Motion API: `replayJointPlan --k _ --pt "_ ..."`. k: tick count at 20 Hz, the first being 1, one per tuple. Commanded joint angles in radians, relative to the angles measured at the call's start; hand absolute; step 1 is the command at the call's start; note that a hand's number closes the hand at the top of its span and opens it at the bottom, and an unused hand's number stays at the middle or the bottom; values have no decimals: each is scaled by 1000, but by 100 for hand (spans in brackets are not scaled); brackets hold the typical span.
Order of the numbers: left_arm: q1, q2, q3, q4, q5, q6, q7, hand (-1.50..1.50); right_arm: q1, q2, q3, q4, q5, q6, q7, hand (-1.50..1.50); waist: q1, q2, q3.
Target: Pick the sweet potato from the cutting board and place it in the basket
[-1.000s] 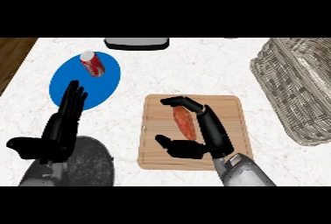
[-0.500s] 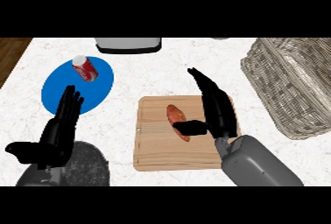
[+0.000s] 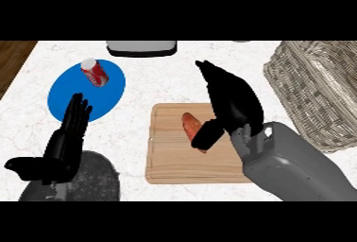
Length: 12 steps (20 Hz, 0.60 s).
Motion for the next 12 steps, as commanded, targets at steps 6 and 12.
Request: replayJointPlan --k 6,12 --pt "-45 14 26 28 3 -14 6 0 -120 74 -38 3 -120 182 299 -150 14 17 4" --pt "-80 -7 33 72 9 -6 2 0 -121 89 21 108 -78 179 289 -150 11 20 4"
